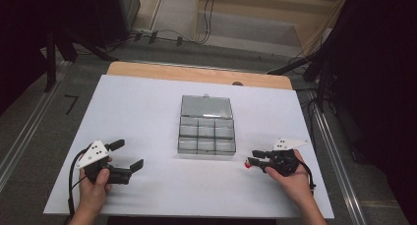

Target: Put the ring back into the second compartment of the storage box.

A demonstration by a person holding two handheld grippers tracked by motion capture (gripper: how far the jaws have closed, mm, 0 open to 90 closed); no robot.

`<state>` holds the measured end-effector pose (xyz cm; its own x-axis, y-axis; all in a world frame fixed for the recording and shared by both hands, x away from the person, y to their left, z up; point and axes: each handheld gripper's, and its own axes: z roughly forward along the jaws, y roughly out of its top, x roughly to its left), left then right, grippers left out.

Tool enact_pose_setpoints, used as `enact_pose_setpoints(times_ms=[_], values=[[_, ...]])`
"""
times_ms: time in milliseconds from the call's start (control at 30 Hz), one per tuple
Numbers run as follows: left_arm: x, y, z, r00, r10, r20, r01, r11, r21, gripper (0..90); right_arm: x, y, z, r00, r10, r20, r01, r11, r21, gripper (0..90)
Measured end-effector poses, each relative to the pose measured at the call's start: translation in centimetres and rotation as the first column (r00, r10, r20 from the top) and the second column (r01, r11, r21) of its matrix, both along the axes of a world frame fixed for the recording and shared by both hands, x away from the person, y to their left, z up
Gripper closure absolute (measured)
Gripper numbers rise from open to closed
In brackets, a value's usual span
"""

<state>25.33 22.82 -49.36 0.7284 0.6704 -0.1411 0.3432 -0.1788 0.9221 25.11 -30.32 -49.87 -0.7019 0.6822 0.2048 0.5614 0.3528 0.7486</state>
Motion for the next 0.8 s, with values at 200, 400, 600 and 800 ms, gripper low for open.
enact_pose_setpoints(times_ms=[200,400,600,800], values=[[0.0,0.0,0.0,1.0,-0.003,0.0,0.003,1.0,-0.001,0.0,0.0,0.1,-0.4,0.9997,0.025,-0.001,-0.025,1.0,0.0,66.6],[0.0,-0.1,-0.1,1.0,-0.005,0.0,0.005,1.0,0.006,0.0,0.1,0.8,-0.7,0.9997,0.026,-0.004,-0.026,0.999,-0.035,69.2],[0.0,-0.1,-0.1,1.0,-0.005,-0.005,0.005,1.0,0.008,0.0,0.2,0.8,-1.1,0.9997,0.023,-0.008,-0.024,0.999,-0.043,74.0],[0.1,-0.2,-0.1,1.0,-0.002,-0.007,0.002,1.0,0.008,0.0,0.1,0.9,-1.2,0.9997,0.024,-0.004,-0.024,0.999,-0.048,80.3]])
